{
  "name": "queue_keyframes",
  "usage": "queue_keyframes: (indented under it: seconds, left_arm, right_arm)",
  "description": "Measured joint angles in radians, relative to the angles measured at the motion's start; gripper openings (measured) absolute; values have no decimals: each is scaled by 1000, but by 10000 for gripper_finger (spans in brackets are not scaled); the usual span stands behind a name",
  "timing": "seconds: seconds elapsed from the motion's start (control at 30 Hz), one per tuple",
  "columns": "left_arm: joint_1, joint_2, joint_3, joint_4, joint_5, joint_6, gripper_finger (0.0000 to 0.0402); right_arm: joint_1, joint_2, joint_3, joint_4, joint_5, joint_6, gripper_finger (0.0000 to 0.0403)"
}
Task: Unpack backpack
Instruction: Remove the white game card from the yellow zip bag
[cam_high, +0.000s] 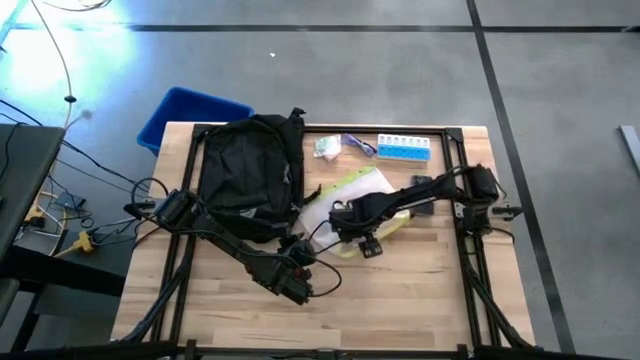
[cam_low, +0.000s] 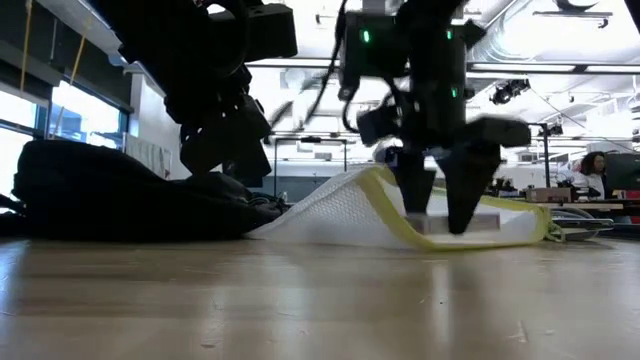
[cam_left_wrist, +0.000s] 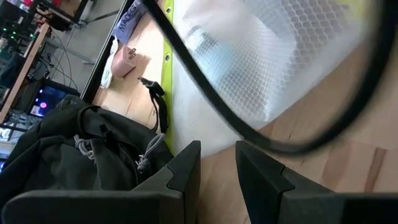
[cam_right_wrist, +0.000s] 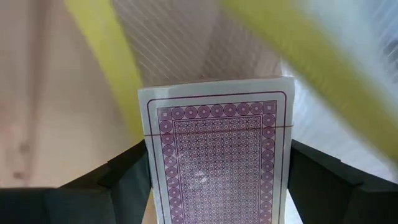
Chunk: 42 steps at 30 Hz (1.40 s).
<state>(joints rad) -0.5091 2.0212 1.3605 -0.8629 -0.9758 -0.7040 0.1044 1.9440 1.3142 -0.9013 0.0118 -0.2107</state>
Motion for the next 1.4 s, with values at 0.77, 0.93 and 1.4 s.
queue_keyframes:
  seconds: [0.77, 0.93, 1.4]
  left_arm:
    - [-18, 0, 2, 2, 9, -2, 83]
    - [-25, 0, 1, 3, 9, -1, 83]
    - [-28, 0, 0, 1, 11, 79, 83]
  right_arm:
    - [92, -210, 374, -304, 88, 49, 286]
    - [-206, -251, 268, -88, 143, 11, 286]
    - [-635, 50, 178, 523, -85, 220, 286]
